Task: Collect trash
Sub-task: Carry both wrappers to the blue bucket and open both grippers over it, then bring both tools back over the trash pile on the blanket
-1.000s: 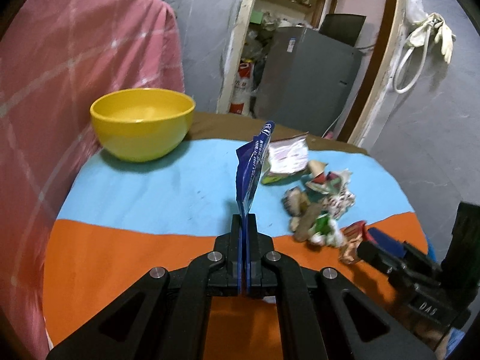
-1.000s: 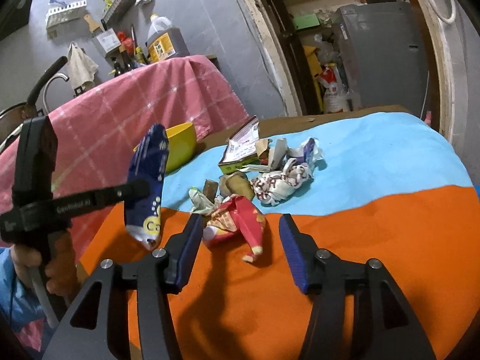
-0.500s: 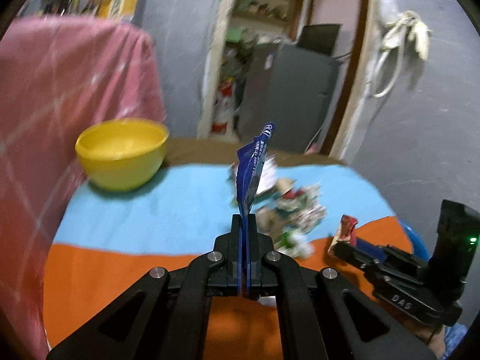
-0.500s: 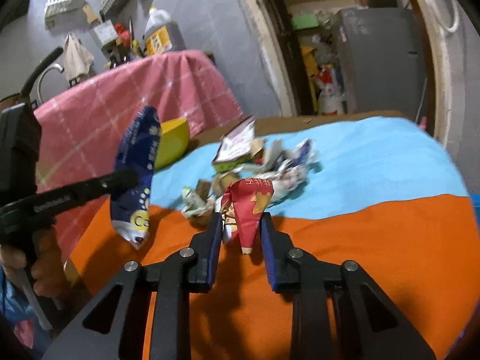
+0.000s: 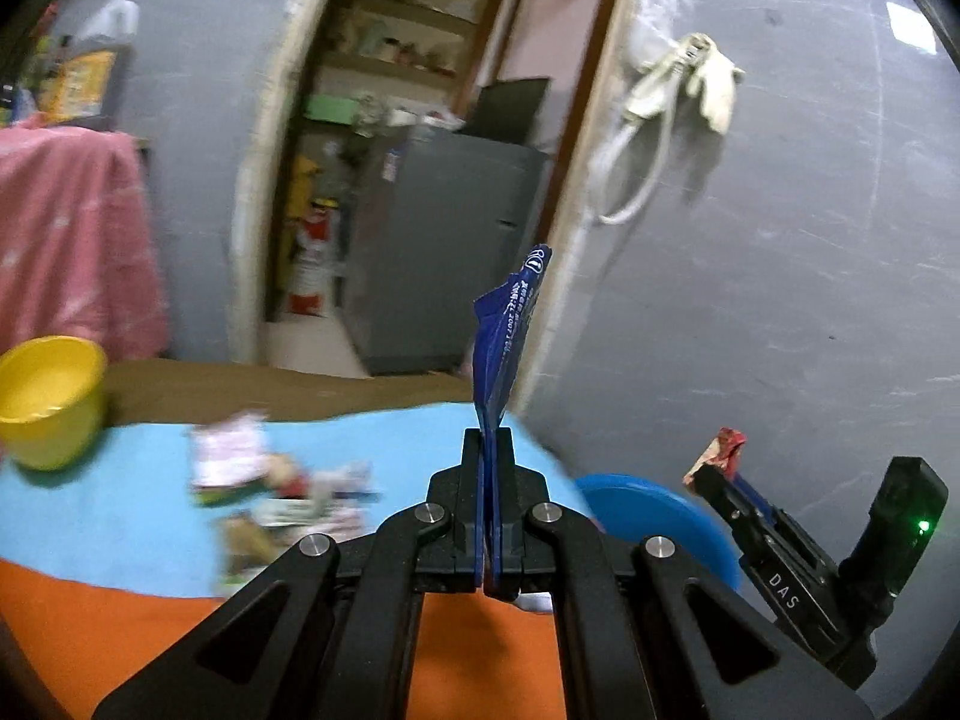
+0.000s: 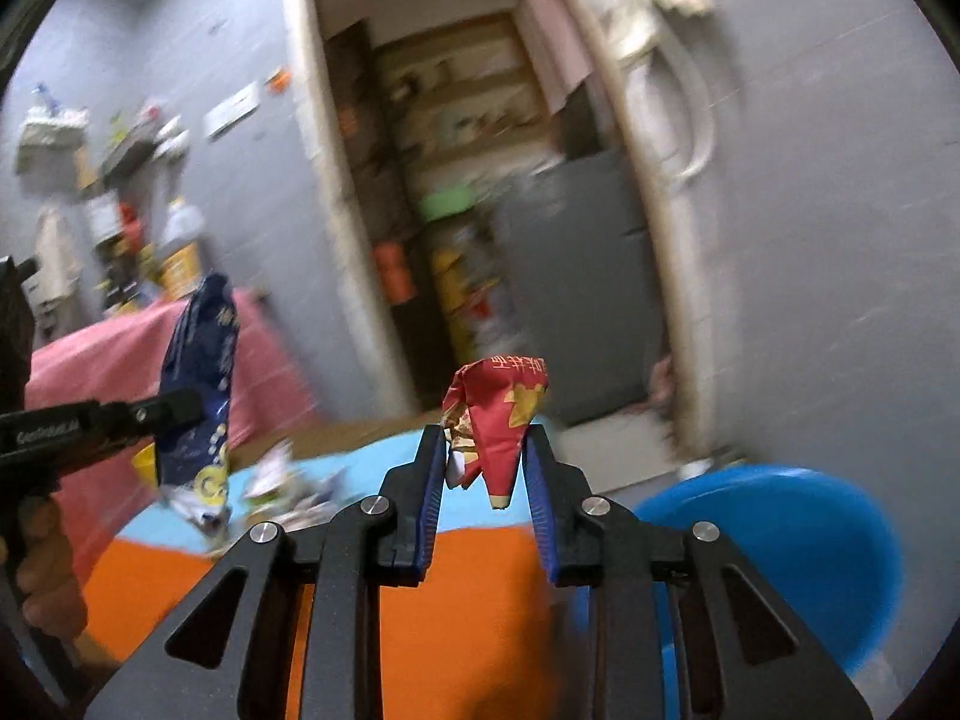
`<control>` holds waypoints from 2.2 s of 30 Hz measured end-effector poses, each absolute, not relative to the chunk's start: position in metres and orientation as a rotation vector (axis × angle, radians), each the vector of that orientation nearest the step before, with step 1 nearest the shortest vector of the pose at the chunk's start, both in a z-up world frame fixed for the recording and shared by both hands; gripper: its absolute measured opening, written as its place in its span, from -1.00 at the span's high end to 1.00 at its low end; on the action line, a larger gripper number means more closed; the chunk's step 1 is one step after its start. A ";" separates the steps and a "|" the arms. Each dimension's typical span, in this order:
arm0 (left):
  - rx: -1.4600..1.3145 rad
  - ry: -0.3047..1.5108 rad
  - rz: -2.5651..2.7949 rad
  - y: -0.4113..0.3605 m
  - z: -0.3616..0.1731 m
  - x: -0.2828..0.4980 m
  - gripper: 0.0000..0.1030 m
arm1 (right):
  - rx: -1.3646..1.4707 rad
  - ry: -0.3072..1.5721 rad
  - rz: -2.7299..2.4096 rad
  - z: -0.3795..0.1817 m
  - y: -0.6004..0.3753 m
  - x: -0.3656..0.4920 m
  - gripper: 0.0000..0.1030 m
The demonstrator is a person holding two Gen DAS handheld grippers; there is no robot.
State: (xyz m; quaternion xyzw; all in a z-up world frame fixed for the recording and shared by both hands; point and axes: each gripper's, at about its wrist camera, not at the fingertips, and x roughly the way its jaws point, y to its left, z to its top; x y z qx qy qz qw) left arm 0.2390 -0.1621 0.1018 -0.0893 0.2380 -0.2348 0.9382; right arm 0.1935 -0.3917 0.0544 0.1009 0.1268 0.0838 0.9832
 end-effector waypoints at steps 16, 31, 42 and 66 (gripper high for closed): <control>-0.122 0.790 -0.622 -0.322 0.056 0.307 0.96 | 0.358 0.424 -0.106 0.015 -0.495 0.202 0.30; -0.122 0.751 -0.563 -0.287 0.052 0.291 0.18 | 0.391 0.391 -0.130 0.020 -0.500 0.193 -0.39; -0.147 0.422 -0.327 -0.187 0.094 0.243 -0.87 | 0.251 0.127 -0.031 0.056 -0.442 0.172 -1.00; -0.065 0.240 0.016 -0.012 0.064 0.164 -0.96 | -0.048 0.016 0.333 0.066 -0.258 0.183 -1.00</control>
